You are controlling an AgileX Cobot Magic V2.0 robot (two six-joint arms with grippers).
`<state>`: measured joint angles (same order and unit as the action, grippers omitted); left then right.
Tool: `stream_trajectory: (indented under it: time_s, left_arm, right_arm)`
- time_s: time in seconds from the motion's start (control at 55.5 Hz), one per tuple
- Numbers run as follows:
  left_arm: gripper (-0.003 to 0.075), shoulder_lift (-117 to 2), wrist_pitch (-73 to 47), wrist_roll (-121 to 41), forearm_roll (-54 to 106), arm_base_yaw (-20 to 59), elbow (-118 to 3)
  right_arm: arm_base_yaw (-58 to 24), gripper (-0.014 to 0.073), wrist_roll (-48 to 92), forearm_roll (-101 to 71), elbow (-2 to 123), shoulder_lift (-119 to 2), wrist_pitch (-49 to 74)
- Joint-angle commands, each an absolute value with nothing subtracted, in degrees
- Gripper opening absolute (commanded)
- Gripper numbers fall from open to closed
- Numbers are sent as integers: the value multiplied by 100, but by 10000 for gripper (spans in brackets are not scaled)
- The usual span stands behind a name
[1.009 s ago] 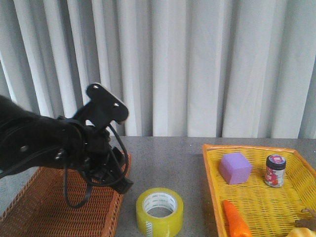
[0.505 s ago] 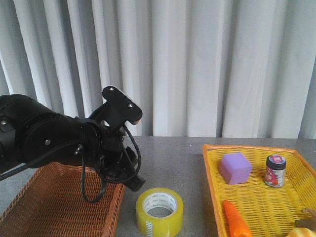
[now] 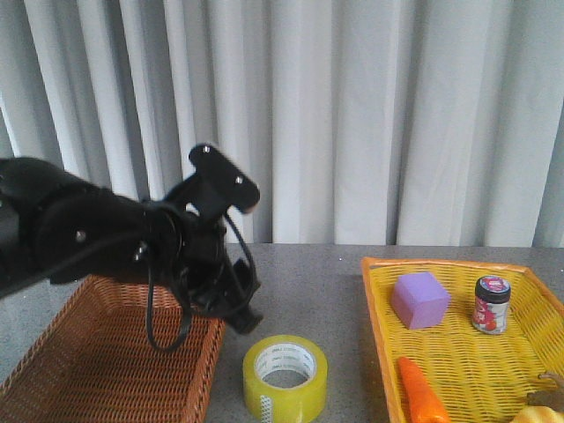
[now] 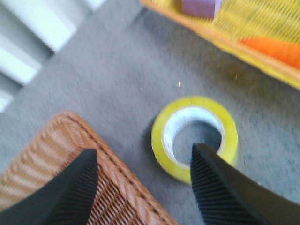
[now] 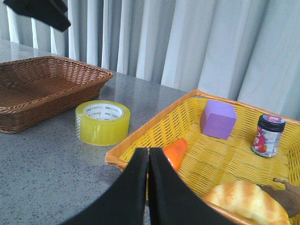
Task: Transfer tape with both arms
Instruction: 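Reach the left gripper over the tape roll and grip its rim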
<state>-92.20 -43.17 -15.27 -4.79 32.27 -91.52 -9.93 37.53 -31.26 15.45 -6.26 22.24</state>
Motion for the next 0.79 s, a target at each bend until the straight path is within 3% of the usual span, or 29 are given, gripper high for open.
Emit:
stream_trajectory:
  time_s: [0.0,0.378,0.775]
  left_arm:
    - [442,-9088,-3905,-1716,-326,3264,-9721]
    - [442,-10868,-4863,-2286,-271,3264,-11168]
    - [440,-11790,-4864,-2508,-536,3264,-11299]
  right_arm:
    - [-946,-7,3767,-3198,1686,-690,1872]
    - [-946,-7,3709,-3198,1686,-690,1873]
    - [-946,-7,3695,-3198,1686,-690,1873]
